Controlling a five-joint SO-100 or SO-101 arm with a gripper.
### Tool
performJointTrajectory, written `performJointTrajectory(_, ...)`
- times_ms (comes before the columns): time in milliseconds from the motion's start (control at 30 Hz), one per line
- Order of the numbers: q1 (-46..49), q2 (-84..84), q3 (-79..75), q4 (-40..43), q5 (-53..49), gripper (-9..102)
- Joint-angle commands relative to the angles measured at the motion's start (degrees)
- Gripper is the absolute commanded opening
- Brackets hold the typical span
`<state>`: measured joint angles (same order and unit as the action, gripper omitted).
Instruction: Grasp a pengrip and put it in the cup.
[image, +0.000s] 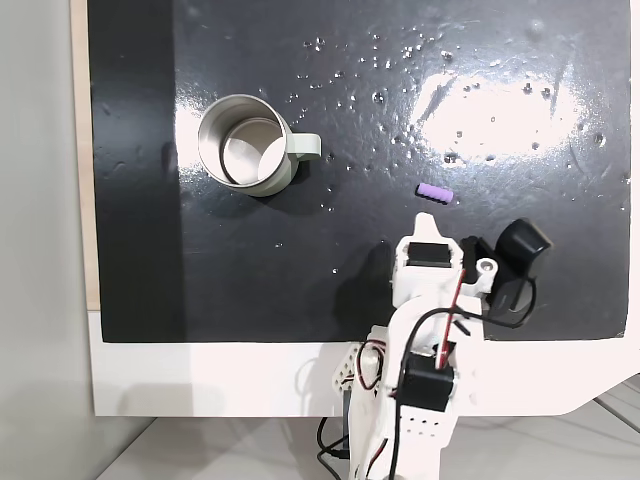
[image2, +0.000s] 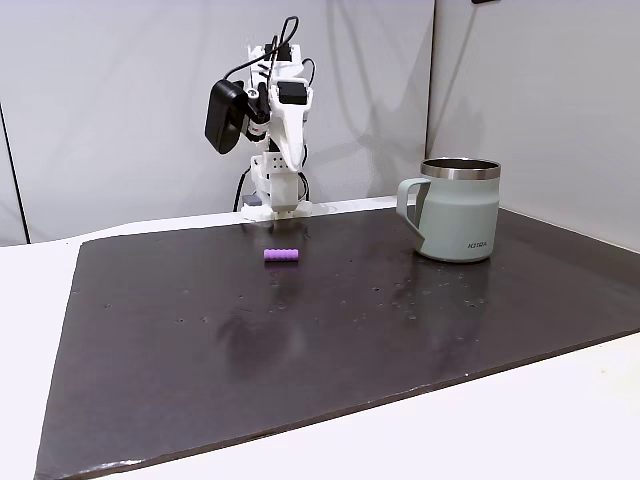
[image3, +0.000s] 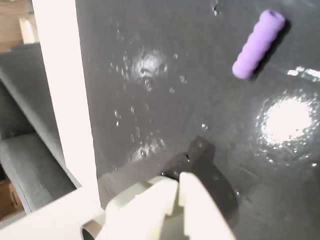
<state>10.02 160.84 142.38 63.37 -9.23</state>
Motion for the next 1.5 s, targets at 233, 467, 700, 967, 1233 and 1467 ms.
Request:
performJointTrajectory(233,3.6,-25.9,-21.0,5.9,0.3,13)
performJointTrajectory(467,4.7,-36.1,-27.8,7.4,-0.1,18)
performJointTrajectory(700,4.2,-48.2,-34.1,10.2,2.8,18)
performJointTrajectory(967,3.3,-59.2,-38.3,10.5,2.5,22)
performJointTrajectory(1233,4.3,-71.2,-42.5,9.3,2.4,23)
performJointTrajectory(1467,7.2,-81.9,-47.8,9.6,1.8,23)
